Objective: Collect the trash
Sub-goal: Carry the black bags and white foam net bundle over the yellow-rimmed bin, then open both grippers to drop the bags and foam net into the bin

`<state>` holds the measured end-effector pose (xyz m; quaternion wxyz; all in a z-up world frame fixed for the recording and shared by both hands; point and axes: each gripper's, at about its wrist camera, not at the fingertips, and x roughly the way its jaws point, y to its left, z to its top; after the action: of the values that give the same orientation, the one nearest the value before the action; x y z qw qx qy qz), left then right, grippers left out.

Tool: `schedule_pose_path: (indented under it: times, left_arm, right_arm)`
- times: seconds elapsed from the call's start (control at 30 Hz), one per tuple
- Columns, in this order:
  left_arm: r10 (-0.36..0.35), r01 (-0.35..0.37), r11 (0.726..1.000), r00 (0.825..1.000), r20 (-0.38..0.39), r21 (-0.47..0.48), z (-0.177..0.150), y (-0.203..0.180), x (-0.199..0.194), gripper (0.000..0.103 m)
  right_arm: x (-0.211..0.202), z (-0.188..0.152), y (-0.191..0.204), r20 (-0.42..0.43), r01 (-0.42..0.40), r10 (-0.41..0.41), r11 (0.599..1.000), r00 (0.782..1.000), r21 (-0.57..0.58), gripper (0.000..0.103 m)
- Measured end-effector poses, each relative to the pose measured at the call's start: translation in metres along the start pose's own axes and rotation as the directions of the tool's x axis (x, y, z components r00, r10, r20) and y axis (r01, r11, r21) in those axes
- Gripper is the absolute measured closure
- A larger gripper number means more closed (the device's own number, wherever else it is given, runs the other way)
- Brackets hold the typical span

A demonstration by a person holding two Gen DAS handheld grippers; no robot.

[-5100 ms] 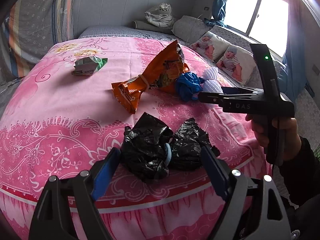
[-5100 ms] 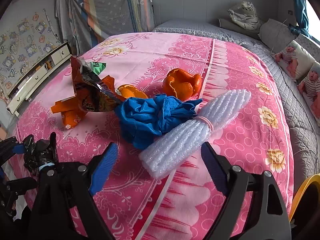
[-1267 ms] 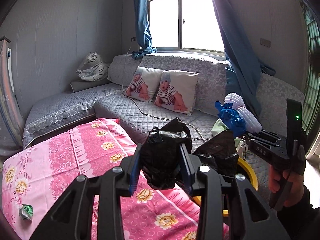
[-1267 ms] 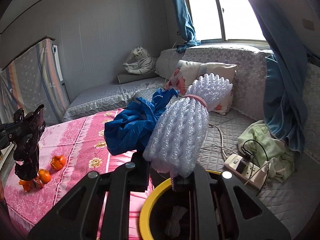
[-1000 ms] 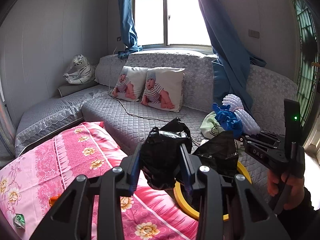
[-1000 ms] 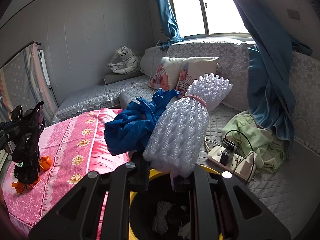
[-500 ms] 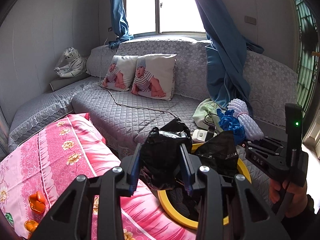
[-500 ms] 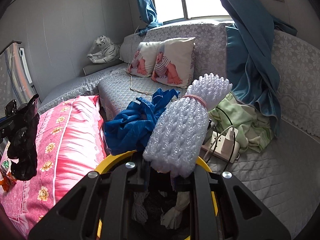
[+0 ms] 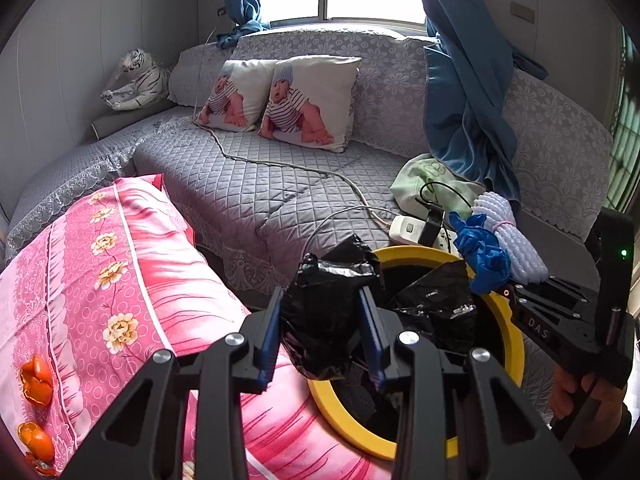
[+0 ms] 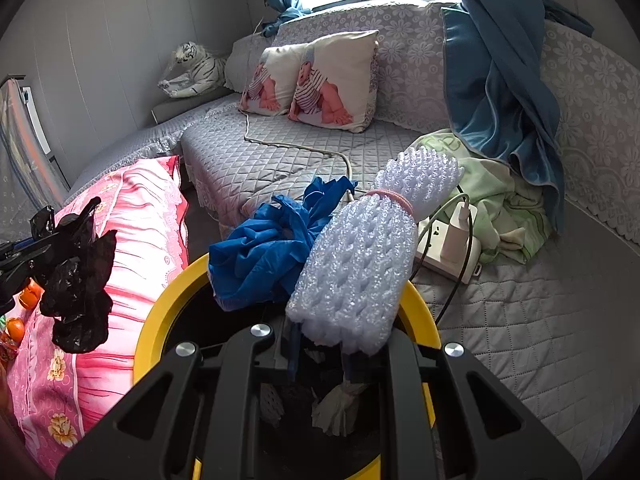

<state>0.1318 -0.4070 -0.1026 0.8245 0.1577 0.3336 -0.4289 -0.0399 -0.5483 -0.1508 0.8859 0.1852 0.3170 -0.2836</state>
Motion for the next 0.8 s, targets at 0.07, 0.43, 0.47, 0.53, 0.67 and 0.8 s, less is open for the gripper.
schedule_pose_path:
  times: [0.07, 0.43, 0.47, 0.53, 0.67, 0.8]
  left_arm:
    - [0.001, -0.001, 1.0, 1.0, -0.014, 0.001, -0.003, 0.0, 0.006, 0.07]
    - [0.0, 0.003, 1.0, 0.997, -0.079, 0.029, -0.013, -0.011, 0.029, 0.07]
    - [-0.001, 0.004, 1.0, 0.996, -0.084, 0.031, -0.014, -0.012, 0.03, 0.07]
    - [0.003, 0.0, 0.999, 0.996, -0.09, 0.032, -0.014, -0.012, 0.032, 0.07]
    - [-0.005, 0.009, 0.999, 0.994, -0.105, 0.033, -0.016, -0.013, 0.037, 0.07]
    - [-0.026, 0.03, 0.999, 0.991, -0.133, 0.022, -0.018, -0.014, 0.044, 0.069]
  right_arm:
    - [0.002, -0.002, 0.001, -0.008, 0.0, 0.0, 1.0, 1.0, -0.003, 0.088]
    - [0.01, -0.011, 0.009, -0.056, 0.006, -0.009, 0.999, 0.998, -0.049, 0.088]
    - [0.011, -0.011, 0.008, -0.059, 0.015, -0.018, 0.998, 0.998, -0.054, 0.088]
    - [0.013, -0.012, 0.009, -0.068, 0.036, -0.04, 0.997, 0.997, -0.067, 0.088]
    - [0.018, -0.014, 0.009, -0.097, 0.045, -0.052, 0.996, 0.994, -0.076, 0.088]
    - [0.021, -0.015, 0.009, -0.118, 0.038, -0.046, 0.997, 0.992, -0.071, 0.087]
